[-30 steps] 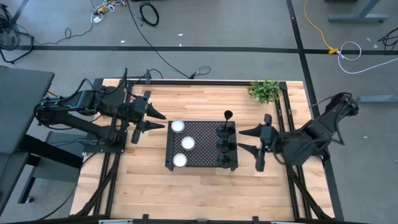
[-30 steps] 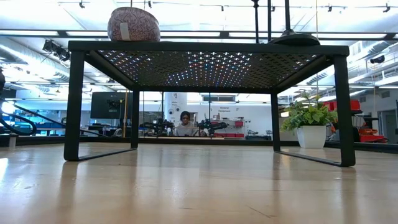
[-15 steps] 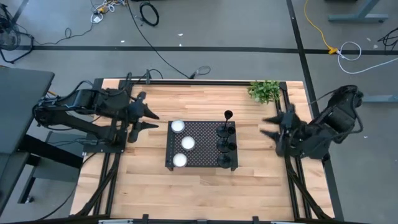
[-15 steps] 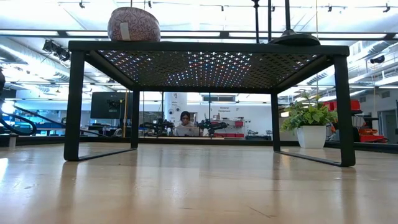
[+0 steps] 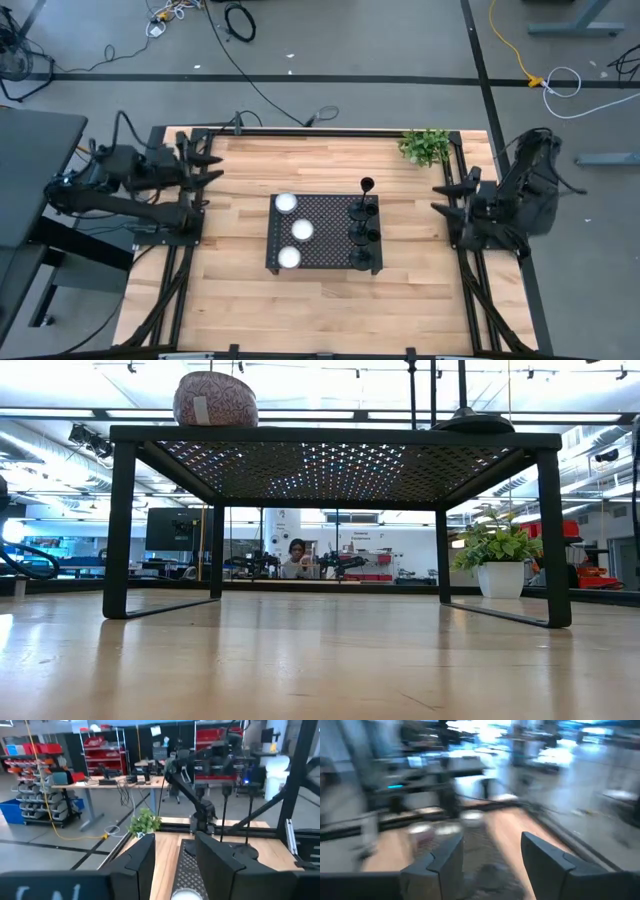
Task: Pick & Place candle stick holders
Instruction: Return to Home Position
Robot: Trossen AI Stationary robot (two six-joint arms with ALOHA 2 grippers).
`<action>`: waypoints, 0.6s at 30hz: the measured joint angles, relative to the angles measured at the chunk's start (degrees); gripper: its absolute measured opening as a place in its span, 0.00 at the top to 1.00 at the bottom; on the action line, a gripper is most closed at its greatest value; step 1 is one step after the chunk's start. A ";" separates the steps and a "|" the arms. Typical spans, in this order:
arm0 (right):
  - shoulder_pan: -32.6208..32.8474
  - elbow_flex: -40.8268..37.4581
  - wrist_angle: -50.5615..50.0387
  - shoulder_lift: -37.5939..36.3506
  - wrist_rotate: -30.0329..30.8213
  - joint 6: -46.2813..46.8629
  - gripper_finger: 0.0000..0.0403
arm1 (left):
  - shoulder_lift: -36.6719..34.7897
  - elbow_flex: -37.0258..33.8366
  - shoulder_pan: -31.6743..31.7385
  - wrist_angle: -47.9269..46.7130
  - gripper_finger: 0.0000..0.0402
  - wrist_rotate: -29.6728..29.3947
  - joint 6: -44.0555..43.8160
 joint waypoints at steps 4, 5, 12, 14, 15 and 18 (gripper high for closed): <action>0.12 -11.69 32.39 -9.31 -11.70 -30.28 0.51 | -7.83 -11.07 -0.07 6.24 0.65 -3.52 -1.25; 0.07 -14.80 40.64 -11.80 -14.32 -37.32 0.51 | -9.41 -13.51 -0.03 7.73 0.65 -5.14 -1.60; -0.77 -29.06 52.66 -26.19 -4.35 -49.48 0.51 | -13.38 -27.02 -0.01 19.05 0.65 -21.68 -1.84; -1.31 -30.99 52.83 -31.40 -4.45 -50.45 0.51 | -13.66 -30.16 -0.02 23.81 0.65 -24.65 -0.17; -1.46 -31.82 52.72 -33.86 -2.73 -50.56 0.51 | -13.69 -31.79 -0.02 26.64 0.65 -24.55 0.94; -1.54 -33.93 54.15 -33.92 0.00 -52.60 0.51 | -14.10 -34.60 -0.02 30.21 0.65 -23.43 2.43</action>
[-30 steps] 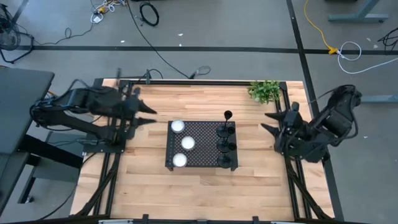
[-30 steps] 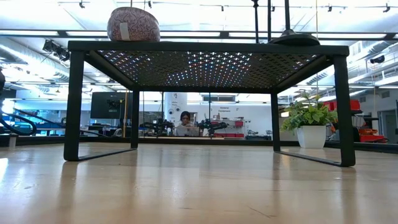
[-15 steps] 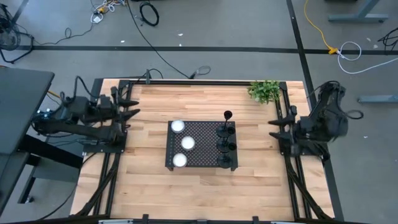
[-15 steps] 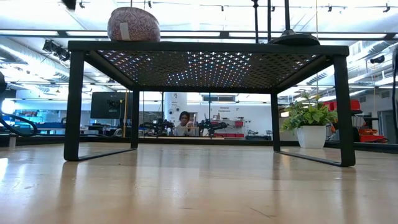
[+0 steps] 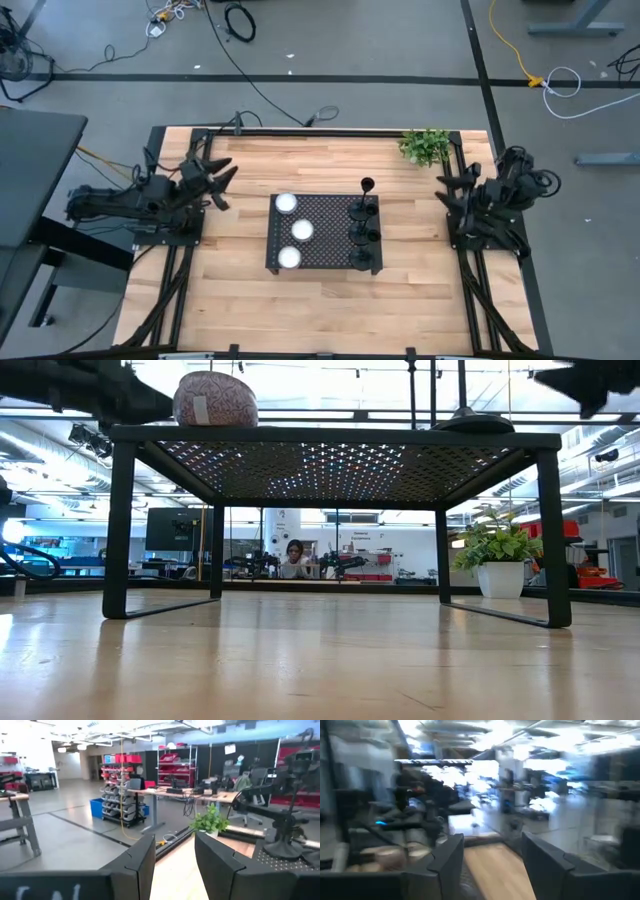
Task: Pick & Place candle stick holders
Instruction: Return to Home Position
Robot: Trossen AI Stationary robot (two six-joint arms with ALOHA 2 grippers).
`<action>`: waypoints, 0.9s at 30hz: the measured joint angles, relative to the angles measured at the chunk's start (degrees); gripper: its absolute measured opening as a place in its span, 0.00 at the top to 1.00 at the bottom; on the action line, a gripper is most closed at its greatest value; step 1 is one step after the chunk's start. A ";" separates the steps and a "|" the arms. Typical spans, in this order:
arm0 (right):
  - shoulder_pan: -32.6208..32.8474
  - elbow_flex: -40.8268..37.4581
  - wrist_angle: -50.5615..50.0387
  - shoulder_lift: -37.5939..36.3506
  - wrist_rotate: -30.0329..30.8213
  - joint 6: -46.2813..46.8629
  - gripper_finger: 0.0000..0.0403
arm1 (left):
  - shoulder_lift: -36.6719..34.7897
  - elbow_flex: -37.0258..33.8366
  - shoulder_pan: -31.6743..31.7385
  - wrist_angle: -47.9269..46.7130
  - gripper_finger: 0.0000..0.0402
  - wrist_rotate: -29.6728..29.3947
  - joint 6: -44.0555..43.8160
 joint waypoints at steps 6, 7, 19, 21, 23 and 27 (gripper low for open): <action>-2.09 -5.19 1.70 0.69 -13.21 5.85 0.51 | 0.15 -3.48 2.06 -0.40 0.65 8.22 -4.82; -2.36 -6.57 1.55 0.68 -13.82 7.27 0.51 | 0.05 -4.14 2.51 -0.56 0.65 9.85 -5.76; -4.75 -13.85 1.41 0.64 -15.10 15.97 0.51 | 0.12 -9.71 4.13 -0.58 0.65 23.27 -8.90; -4.75 -13.85 0.22 0.64 -13.27 15.95 0.51 | 0.11 -10.65 4.11 -0.89 0.65 25.71 -7.16; -4.75 -13.85 -2.49 0.72 -12.55 16.98 0.51 | 0.13 -11.55 4.13 -1.37 0.65 24.17 -6.92; -4.70 -13.85 -5.44 0.84 -15.31 25.65 0.51 | 0.11 -11.83 4.14 -2.26 0.65 21.79 -11.07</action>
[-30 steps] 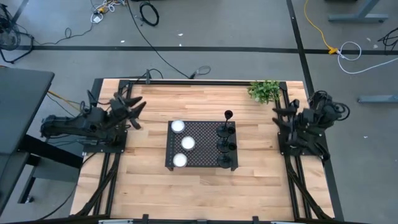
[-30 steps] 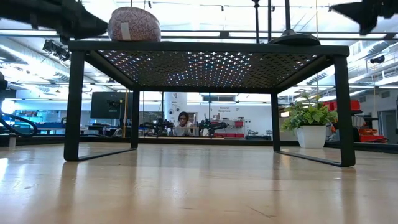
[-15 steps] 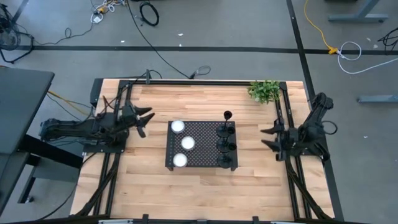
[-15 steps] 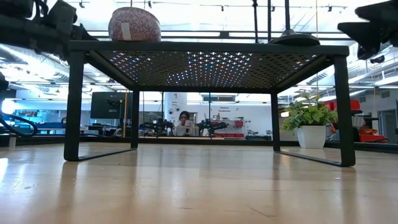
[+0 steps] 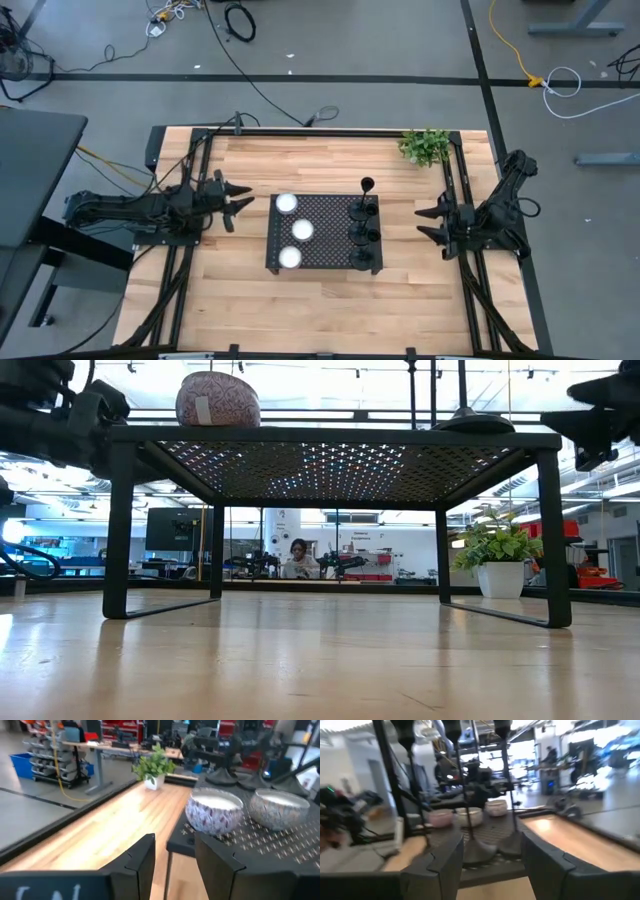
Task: Pick & Place candle stick holders
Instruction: Return to Home Position
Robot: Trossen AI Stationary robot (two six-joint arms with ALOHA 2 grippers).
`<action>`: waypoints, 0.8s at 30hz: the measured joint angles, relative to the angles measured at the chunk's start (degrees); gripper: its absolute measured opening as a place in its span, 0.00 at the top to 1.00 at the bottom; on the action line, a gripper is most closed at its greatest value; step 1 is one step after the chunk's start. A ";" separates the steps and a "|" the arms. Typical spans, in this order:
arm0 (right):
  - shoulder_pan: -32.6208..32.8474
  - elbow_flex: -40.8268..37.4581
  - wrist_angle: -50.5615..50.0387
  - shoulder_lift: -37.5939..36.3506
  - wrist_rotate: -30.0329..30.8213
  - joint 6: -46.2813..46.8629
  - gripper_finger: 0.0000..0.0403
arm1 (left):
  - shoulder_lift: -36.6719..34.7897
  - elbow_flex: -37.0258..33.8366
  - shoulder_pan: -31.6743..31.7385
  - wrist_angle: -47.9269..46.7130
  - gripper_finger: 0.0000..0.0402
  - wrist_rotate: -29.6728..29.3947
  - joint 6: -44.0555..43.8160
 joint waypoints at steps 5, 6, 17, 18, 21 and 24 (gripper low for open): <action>0.00 0.00 0.07 0.02 -2.94 3.44 0.51 | 0.02 0.00 -0.01 -0.43 0.65 1.63 -0.24; 0.00 0.00 0.06 0.04 -3.25 3.22 0.51 | 0.02 0.00 -0.01 -0.42 0.65 1.78 -0.26; 0.00 0.00 0.06 -0.33 -2.94 2.75 0.51 | 0.02 0.00 -0.01 -0.25 0.65 1.87 -0.26; -0.03 0.00 0.06 -0.62 -3.05 2.73 0.51 | 0.02 0.00 -0.01 -0.26 0.65 1.87 -0.26; -2.46 -0.02 0.14 -0.83 -4.24 2.75 0.51 | 0.02 0.00 -0.01 -0.32 0.65 1.87 -0.26; -7.21 -0.02 0.14 -0.83 -6.44 2.75 0.51 | -0.11 0.00 -0.01 -0.35 0.65 1.88 -0.24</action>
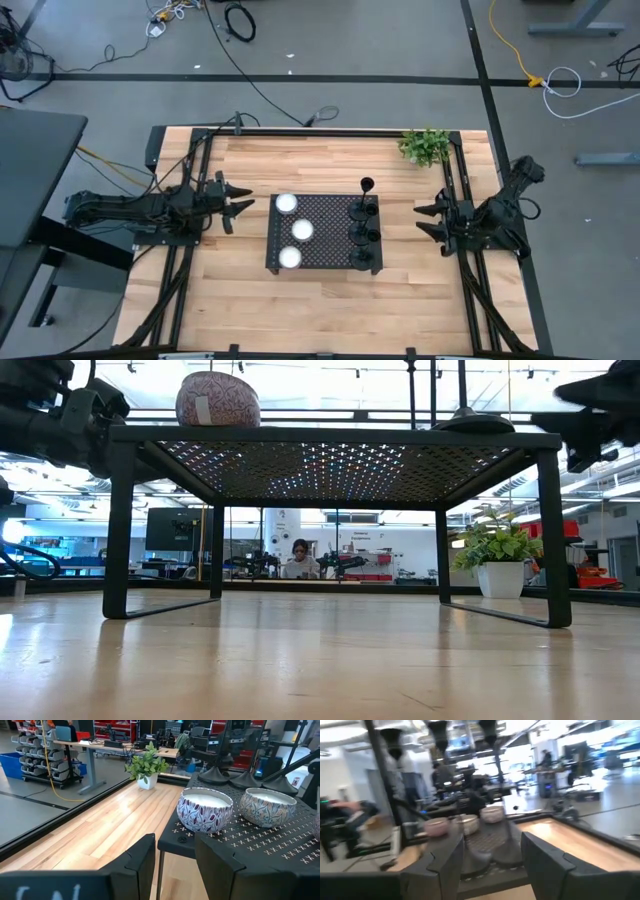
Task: Pick & Place candle stick holders
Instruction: Return to Home Position
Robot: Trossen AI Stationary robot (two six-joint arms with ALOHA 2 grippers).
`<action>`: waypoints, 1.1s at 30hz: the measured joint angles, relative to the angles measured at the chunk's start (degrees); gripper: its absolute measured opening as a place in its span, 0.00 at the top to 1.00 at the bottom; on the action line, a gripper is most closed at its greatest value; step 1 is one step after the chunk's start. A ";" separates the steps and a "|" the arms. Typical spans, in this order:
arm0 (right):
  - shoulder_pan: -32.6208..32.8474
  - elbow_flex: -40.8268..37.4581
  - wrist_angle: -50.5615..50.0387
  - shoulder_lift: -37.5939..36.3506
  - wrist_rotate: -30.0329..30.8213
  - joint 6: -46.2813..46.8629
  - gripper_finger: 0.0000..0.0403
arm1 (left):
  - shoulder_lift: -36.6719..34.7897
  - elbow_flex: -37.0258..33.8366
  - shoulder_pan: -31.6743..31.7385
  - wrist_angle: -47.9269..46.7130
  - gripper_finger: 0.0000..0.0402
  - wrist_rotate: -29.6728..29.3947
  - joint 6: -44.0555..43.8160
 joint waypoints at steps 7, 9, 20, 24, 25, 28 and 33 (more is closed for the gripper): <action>-15.67 0.00 0.05 -0.02 -4.27 -0.02 0.51 | -1.81 -0.08 0.00 0.37 0.65 -0.01 0.01; -20.12 0.00 0.00 -0.02 -4.24 -0.02 0.51 | -3.79 -2.03 0.00 3.40 0.65 0.02 0.04; -40.36 -0.04 -0.11 -0.04 -4.18 -0.04 0.51 | -11.40 -3.58 0.11 3.07 0.65 0.03 -0.09; -43.04 -0.07 -0.29 -0.04 -2.78 -0.08 0.51 | -11.37 -3.61 0.11 3.50 0.65 0.03 -0.09; -42.90 -0.07 0.23 -0.04 -1.59 -0.09 0.51 | -11.37 -3.61 0.11 3.85 0.65 0.01 -0.09; -41.81 -0.07 0.33 -0.07 0.73 -0.11 0.51 | -11.37 -3.63 0.11 3.72 0.65 0.03 -0.09; -39.10 -0.07 0.38 -0.07 0.85 -0.09 0.51 | -11.37 -3.63 0.71 3.77 0.65 0.45 -0.09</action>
